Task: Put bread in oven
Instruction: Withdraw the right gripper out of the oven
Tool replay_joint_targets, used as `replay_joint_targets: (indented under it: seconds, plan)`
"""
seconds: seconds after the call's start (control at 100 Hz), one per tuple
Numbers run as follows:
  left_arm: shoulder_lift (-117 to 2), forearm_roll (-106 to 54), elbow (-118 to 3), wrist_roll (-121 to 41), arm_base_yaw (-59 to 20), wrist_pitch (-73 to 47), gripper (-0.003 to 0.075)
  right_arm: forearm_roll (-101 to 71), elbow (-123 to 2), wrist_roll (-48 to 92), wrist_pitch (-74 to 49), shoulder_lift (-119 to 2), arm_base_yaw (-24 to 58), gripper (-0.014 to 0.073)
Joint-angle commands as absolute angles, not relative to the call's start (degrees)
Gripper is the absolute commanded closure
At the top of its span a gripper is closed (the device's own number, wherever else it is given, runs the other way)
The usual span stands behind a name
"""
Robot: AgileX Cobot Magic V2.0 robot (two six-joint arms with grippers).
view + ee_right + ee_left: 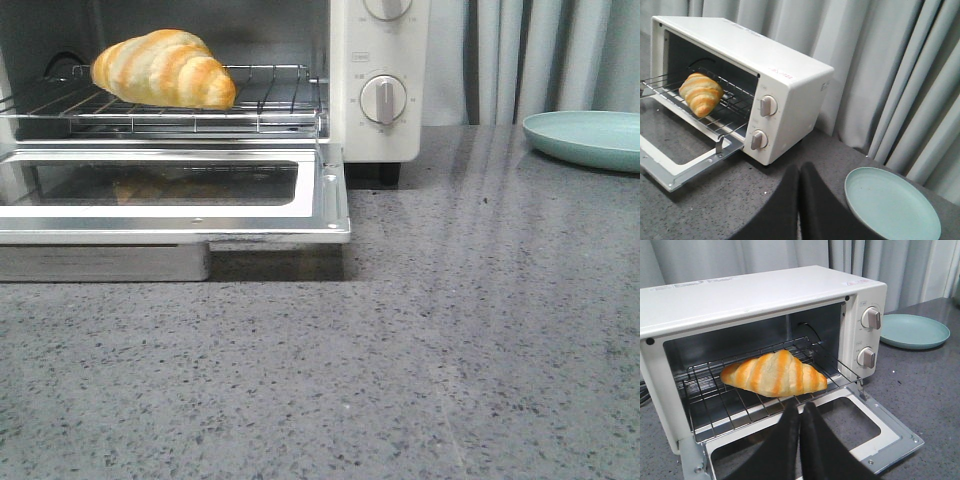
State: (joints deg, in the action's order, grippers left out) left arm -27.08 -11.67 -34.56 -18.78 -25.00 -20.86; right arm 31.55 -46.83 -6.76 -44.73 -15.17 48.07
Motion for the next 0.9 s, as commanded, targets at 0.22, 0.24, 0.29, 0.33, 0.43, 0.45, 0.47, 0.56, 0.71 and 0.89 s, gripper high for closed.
replay_joint_targets:
  seconds: [0.22, 0.24, 0.29, 0.33, 0.43, 0.45, 0.47, 0.56, 0.71, 0.89]
  plan:
    - [-27.3, -12.6, -35.9, -18.7, -24.9, -16.4, 0.0741, 31.3, -48.2, -7.1, -45.8, -15.2, 48.0, 0.0652]
    - [-27.3, -12.6, -35.9, -18.7, -24.9, -16.4, 0.0741, 31.3, -48.2, -7.6, -46.5, -15.1, 48.0, 0.0652]
    - [-27.3, -12.6, -35.9, -18.7, -24.9, -16.4, 0.0741, 31.3, -48.2, -9.3, -49.5, -14.2, 48.0, 0.0652]
    - [-27.3, -12.6, -35.9, -18.7, -24.9, -16.4, 0.0741, 31.3, -48.2, -9.6, -50.7, -13.5, 48.0, 0.0652]
    - [-27.3, -12.6, -35.9, -18.7, -24.9, -16.4, 0.0741, 31.7, -47.9, -9.6, -49.6, -10.4, 48.0, 0.0652]
    - [-27.3, -12.6, -35.9, -18.7, -24.9, -16.4, 0.0741, 31.8, -47.9, -9.6, -49.4, -9.9, 48.0, 0.0652]
    - [-27.3, -12.6, -35.9, -18.7, -24.9, -16.4, 0.0741, 31.9, -47.9, -9.6, -49.2, -9.6, 48.0, 0.0652]
    - [-27.3, -12.6, -35.9, -18.7, -24.9, -16.4, 0.0741, 31.9, -47.9, -9.6, -48.9, -8.3, 48.0, 0.0652]
    - [-27.3, -12.6, -35.9, -18.7, -24.9, -16.4, 0.0741, 31.9, -47.9, -9.6, -48.9, -8.2, 48.0, 0.0652]
    - [-27.3, -12.6, -35.9, -18.7, -24.9, -16.4, 0.0741, 31.9, -47.9, -9.6, -48.9, -8.2, 48.0, 0.0652]
